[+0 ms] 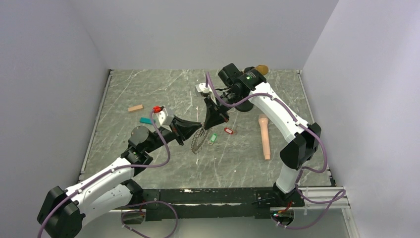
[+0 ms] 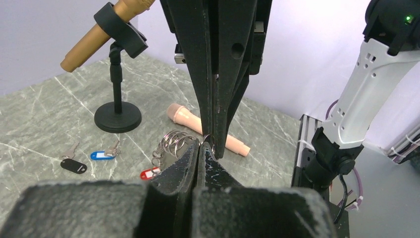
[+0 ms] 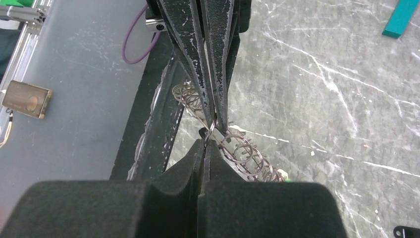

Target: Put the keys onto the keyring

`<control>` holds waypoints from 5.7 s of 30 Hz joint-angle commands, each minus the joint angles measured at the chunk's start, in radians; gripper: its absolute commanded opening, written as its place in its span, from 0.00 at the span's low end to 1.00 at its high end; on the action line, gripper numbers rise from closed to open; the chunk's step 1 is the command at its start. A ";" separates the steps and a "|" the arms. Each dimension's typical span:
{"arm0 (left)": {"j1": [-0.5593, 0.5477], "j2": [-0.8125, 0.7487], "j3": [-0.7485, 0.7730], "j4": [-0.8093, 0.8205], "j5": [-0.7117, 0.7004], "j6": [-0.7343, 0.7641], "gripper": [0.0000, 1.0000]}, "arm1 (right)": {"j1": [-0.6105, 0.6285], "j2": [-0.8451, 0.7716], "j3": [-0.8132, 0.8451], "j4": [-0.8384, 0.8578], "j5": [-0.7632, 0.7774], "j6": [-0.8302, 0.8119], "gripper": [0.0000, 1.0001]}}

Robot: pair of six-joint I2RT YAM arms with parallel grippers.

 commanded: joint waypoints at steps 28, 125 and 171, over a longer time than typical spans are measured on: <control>-0.175 0.082 0.631 -1.130 -0.027 1.003 0.46 | 0.019 -0.016 0.019 -0.015 0.003 0.004 0.00; -0.184 -0.072 0.207 -0.281 -0.317 0.294 0.00 | 0.017 -0.045 -0.013 -0.008 -0.021 -0.005 0.17; -0.104 -0.066 0.106 -0.129 -0.169 0.172 0.00 | -0.072 -0.075 0.019 0.030 -0.100 0.051 0.33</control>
